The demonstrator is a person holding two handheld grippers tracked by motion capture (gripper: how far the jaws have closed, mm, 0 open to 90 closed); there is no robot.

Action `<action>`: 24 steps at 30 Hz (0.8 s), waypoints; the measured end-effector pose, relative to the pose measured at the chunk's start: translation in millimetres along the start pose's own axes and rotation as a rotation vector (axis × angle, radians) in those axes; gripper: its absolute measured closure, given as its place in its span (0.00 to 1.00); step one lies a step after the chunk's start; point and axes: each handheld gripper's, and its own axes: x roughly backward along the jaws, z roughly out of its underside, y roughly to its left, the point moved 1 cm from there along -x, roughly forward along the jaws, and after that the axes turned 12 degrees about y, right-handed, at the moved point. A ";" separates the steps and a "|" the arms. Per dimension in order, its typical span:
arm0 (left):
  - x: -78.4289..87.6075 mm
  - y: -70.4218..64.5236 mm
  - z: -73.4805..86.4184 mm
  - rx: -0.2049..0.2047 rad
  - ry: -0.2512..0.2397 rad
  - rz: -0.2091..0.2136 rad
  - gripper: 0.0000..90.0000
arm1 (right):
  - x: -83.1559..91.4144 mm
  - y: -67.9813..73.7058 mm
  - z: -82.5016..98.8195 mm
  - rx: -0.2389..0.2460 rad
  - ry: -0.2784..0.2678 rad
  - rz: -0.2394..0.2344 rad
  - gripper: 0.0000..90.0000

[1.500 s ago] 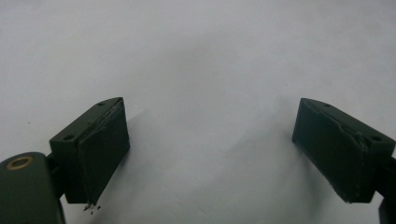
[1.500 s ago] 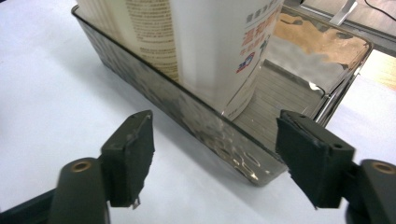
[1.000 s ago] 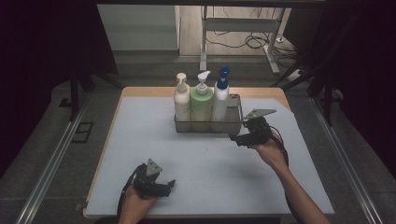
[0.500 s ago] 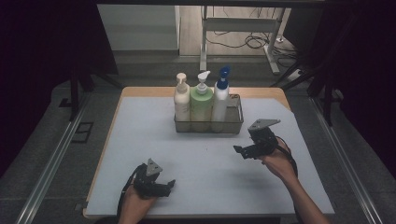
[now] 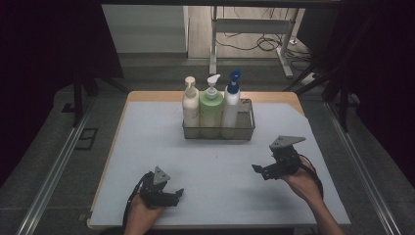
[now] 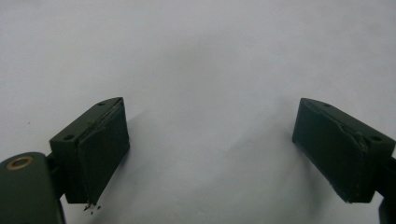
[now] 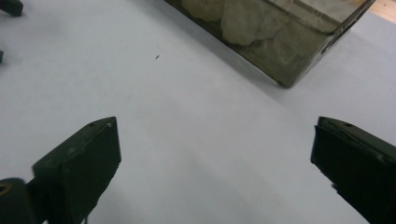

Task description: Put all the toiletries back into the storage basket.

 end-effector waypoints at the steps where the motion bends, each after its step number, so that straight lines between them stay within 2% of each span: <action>1: 0.0 0.0 0.0 0.000 0.000 0.000 0.12 | -0.5 0.4 3.1 0.002 0.001 0.003 0.00; 5: 0.0 -0.2 0.1 0.002 0.000 0.000 0.12 | -3.6 2.2 15.5 0.005 -0.003 0.008 0.00; 10: -0.4 -0.7 0.0 0.008 -0.006 0.002 0.12 | -9.4 5.1 31.4 -0.025 -0.007 0.002 0.00; 24: -0.4 -0.8 0.1 0.007 -0.006 0.001 0.12 | -34.5 7.6 68.4 -0.063 0.014 0.003 0.00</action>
